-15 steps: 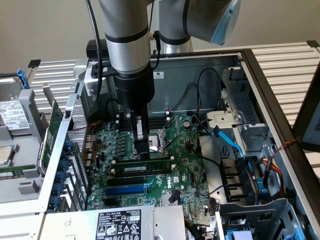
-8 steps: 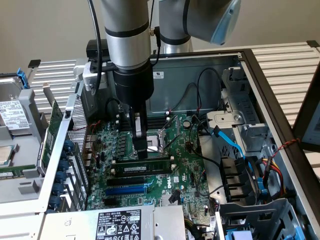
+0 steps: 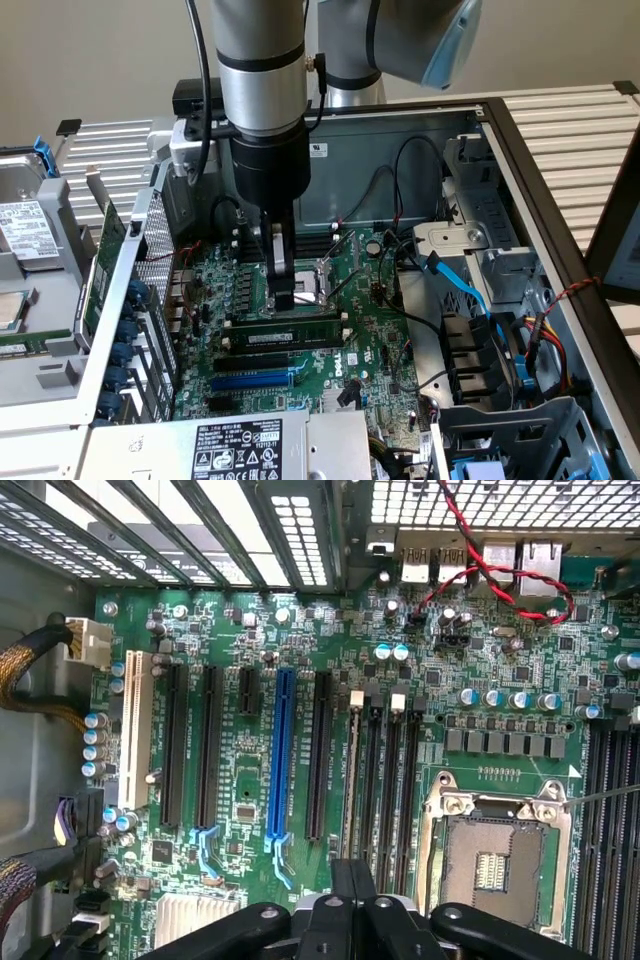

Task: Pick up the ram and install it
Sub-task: 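Press down the ram until it locks into place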

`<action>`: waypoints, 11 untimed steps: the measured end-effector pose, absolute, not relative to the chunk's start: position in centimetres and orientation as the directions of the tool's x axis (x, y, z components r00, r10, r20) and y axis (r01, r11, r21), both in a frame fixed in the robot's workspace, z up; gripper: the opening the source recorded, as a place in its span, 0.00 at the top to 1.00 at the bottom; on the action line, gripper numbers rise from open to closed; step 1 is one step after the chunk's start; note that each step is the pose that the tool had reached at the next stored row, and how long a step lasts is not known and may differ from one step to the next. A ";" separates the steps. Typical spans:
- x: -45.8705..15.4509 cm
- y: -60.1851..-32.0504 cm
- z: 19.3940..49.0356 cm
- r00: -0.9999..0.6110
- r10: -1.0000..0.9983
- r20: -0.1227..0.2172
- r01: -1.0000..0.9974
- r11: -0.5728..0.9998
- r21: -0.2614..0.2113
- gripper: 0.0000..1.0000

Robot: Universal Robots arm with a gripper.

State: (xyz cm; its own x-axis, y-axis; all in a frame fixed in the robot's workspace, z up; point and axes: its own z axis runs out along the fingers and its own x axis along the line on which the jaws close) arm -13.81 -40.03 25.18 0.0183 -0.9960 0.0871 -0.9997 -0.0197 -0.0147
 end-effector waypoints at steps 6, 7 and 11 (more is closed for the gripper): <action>-13.8 -40.0 24.6 0.017 -0.996 0.089 -1.000 -0.019 -0.015 0.89; -13.8 -40.0 24.5 0.017 -0.996 0.089 -1.000 -0.018 -0.015 0.89; -13.7 -40.0 24.2 0.013 -0.996 0.089 -1.000 -0.015 -0.014 0.89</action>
